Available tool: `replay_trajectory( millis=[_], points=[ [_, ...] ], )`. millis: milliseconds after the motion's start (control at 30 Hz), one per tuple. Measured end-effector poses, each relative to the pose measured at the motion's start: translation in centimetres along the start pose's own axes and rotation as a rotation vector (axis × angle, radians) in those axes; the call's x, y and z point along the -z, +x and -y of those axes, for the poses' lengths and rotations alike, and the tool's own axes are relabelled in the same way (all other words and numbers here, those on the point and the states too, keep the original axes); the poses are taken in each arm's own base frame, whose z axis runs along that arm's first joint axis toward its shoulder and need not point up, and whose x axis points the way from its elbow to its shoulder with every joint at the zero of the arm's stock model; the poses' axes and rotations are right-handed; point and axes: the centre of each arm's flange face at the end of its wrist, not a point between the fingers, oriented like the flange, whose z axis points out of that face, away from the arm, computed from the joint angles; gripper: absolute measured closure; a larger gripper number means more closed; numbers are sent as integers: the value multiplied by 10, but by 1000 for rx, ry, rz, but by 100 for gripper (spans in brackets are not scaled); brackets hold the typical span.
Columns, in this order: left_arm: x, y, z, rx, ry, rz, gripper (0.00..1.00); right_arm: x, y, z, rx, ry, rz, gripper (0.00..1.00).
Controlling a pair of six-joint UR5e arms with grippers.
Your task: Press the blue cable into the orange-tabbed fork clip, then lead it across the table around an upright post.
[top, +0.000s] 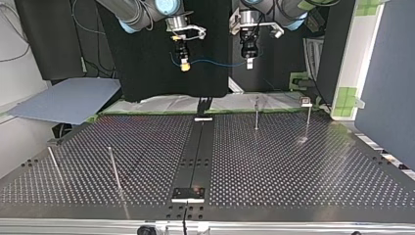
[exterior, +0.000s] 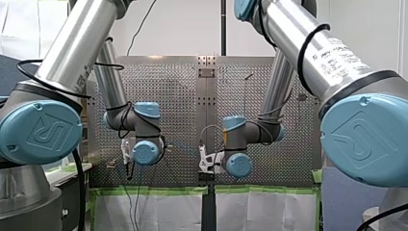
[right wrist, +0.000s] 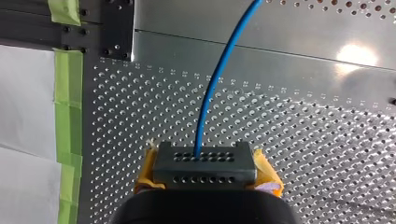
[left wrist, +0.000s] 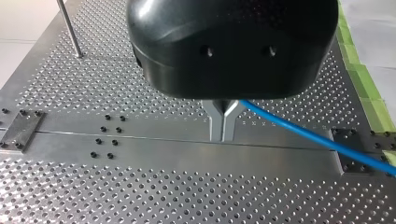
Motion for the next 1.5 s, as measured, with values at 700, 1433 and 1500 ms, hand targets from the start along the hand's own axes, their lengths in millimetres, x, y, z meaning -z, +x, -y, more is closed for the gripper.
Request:
replay_trajectory(
  millis=[700, 1433, 1500],
  points=[
    [16, 16, -12, -129, -29, -131, 100, 0, 0, 0, 0, 0, 1, 100],
    [-1, -18, 9, 87, 64, 21, 100, -16, 56, -27, -128, -41, -31, 100],
    [-6, -17, 8, 112, 70, 32, 100, -19, 67, -29, -156, -28, -59, 100]
  ],
)
